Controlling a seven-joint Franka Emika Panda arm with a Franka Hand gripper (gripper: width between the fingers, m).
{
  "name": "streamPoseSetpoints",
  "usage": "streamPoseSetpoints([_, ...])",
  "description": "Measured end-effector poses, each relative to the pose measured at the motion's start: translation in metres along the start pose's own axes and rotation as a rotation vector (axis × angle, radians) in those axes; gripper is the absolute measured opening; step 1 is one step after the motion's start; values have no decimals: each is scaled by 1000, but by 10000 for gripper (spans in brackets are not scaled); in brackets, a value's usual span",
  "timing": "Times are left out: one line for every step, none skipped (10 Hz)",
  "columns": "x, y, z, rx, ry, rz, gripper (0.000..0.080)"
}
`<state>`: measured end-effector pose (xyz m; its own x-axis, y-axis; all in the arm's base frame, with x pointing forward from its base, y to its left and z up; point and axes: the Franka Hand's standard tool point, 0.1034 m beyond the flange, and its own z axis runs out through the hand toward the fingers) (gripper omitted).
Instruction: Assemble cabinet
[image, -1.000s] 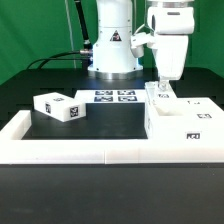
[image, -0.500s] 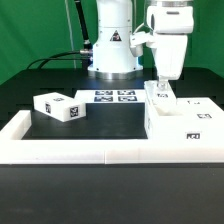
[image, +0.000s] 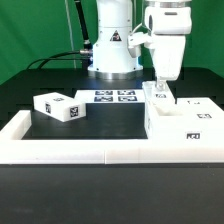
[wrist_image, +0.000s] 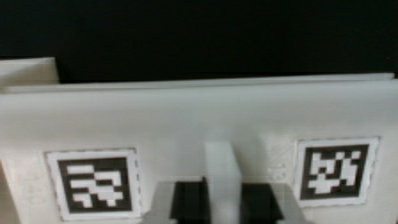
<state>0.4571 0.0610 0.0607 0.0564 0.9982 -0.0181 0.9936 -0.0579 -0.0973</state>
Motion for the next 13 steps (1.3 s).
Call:
streamPoseSetpoints([0,0,-2,4,-5,0,68])
streamPoseSetpoints([1,0,-5,8,-8,-1,68])
streamPoseSetpoints([2,1,-5,7,-8,1,68])
streamPoseSetpoints([3,0,-6,7,-8,1,68])
streamPoseSetpoints([3,0,-6,7,-8,0,68])
streamPoseSetpoints([3,0,-5,7,-8,0,68])
streamPoseSetpoints([3,1,-5,8,-7,0,68])
streamPoseSetpoints([4,2,-5,8,-6,0,68])
streamPoseSetpoints([4,2,-5,8,-6,-1,68])
streamPoseSetpoints([4,2,-5,16,-9,-2,68])
streamPoseSetpoints([4,2,-4,19,-9,-2,68])
streamPoseSetpoints([4,2,-4,19,-9,-2,68])
streamPoseSetpoints([5,2,-3,21,-9,-2,68])
